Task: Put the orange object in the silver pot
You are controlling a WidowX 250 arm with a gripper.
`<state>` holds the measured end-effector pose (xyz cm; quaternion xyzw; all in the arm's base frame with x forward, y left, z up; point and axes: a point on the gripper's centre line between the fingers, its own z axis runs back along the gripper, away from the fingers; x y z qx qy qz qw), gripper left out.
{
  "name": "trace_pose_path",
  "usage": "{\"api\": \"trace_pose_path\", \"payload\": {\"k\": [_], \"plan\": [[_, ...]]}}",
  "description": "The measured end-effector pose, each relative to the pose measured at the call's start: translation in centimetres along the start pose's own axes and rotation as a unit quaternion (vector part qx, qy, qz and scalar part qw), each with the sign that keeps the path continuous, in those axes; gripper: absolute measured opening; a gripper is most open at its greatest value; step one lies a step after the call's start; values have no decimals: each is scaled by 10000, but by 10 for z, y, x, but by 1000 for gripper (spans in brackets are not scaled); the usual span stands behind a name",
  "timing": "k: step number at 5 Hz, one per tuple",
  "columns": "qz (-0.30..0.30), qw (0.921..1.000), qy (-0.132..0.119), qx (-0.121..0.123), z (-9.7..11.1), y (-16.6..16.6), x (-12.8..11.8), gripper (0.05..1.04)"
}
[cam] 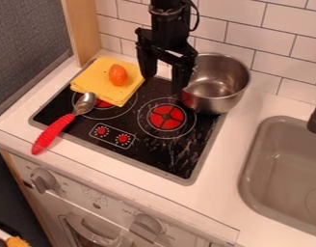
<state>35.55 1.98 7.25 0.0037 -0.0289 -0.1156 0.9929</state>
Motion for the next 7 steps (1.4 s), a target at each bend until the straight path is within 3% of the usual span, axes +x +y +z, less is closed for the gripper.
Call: {"api": "trace_pose_path", "payload": {"k": [1, 2, 3, 4, 7], "plan": [[8, 9999, 162, -48, -12, -1, -2, 1001], [387, 9991, 177, -46, -10, 20, -7, 1001], [846, 9963, 50, 110, -1, 51, -5, 1001], [1125, 9934, 85, 191, 4, 69, -7, 1001], [1902, 9794, 613, 278, -31, 97, -10, 1001]]}}
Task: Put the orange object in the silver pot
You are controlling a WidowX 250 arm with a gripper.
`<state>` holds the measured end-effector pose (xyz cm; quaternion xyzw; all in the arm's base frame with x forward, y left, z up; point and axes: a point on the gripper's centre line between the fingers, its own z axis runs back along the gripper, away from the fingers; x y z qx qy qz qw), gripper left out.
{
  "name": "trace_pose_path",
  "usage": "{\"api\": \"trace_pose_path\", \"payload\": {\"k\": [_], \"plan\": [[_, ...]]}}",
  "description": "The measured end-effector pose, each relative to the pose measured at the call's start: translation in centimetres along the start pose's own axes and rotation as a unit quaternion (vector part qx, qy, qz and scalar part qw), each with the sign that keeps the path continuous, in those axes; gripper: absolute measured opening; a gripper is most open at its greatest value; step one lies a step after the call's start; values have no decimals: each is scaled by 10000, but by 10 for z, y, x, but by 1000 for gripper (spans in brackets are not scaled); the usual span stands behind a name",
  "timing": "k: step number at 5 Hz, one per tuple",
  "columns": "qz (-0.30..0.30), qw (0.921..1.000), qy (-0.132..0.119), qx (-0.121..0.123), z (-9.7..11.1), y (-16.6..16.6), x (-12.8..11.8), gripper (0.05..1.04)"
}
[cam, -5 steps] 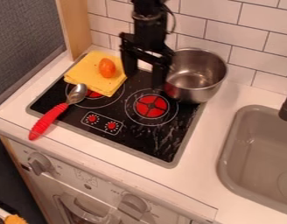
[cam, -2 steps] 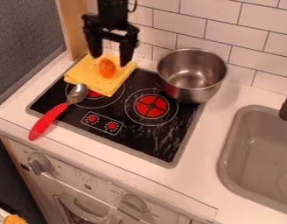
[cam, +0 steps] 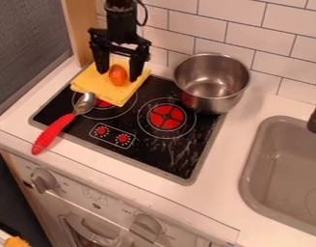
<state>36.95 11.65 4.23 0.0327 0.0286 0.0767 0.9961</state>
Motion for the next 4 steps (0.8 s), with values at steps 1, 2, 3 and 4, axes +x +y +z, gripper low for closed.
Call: {"api": "trace_pose_path", "payload": {"k": [1, 2, 3, 4], "plan": [[161, 9998, 94, 25, -12, 1, 3, 1001], [204, 9997, 157, 27, -18, 3, 8, 948], [104, 9999, 120, 4, -19, 5, 8, 676], [99, 9999, 103, -10, -20, 4, 7, 592]]}}
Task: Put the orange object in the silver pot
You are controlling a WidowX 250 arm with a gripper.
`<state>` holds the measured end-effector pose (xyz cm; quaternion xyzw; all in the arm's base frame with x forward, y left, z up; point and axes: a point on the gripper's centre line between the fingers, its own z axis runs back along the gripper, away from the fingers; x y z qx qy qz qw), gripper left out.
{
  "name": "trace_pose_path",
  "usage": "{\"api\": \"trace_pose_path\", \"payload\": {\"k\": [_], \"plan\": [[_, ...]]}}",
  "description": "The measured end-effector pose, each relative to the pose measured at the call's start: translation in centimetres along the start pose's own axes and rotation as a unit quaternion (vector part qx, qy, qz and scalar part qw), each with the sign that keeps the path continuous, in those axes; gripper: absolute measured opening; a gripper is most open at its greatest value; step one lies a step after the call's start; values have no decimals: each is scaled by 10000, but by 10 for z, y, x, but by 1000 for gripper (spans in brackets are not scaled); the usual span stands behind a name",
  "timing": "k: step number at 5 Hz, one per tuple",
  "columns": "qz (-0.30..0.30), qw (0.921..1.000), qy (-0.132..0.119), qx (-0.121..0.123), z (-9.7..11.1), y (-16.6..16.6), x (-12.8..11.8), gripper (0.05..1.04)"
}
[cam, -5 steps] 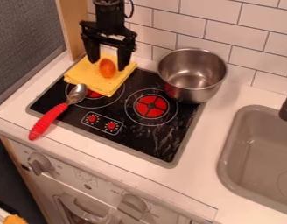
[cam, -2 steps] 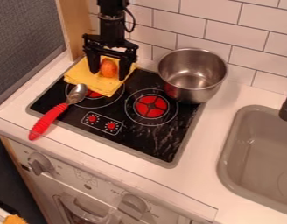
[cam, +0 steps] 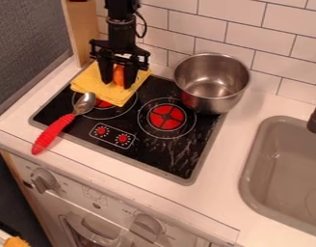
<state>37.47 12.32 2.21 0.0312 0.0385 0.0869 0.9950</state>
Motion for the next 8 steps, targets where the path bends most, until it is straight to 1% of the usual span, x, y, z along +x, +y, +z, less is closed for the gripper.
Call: {"api": "trace_pose_path", "payload": {"k": [1, 2, 3, 4, 5, 6, 7, 8], "plan": [[-103, 9999, -63, -93, 4, -4, -2, 589], [-282, 9987, -423, -87, 32, -10, -4, 588], [-900, 9930, -766, -60, 57, -47, -5, 588], [-1491, 9828, -1089, 59, 87, -83, -11, 588], [-1986, 9728, -1166, 259, 96, -120, -18, 588], [-2217, 9673, -1177, 355, 102, -143, -23, 669], [-2124, 9703, -1132, 241, 100, -143, -21, 951], [-2109, 9703, -1173, 164, 100, -142, -19, 1010]]}}
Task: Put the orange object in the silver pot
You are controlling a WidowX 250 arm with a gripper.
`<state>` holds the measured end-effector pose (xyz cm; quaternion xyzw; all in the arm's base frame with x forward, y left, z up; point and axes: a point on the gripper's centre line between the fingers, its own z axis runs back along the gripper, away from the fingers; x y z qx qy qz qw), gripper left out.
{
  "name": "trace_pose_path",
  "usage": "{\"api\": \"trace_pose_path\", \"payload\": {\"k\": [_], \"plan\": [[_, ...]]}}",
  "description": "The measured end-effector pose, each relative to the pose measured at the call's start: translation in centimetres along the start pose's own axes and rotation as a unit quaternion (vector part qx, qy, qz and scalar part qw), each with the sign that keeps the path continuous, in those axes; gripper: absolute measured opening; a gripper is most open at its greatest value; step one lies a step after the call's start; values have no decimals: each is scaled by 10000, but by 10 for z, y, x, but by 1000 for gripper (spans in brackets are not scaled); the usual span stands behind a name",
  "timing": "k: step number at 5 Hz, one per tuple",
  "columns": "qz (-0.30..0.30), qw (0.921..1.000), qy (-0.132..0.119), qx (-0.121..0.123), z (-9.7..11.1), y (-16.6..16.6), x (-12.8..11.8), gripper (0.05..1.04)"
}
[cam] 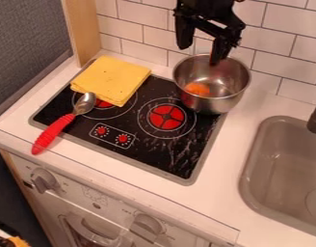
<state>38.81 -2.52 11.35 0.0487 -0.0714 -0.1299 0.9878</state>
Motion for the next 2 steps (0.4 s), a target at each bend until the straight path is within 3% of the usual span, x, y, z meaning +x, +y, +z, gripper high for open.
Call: {"api": "trace_pose_path", "payload": {"k": [2], "plan": [[194, 9991, 114, -371, -7, 1, -14, 1001]]}}
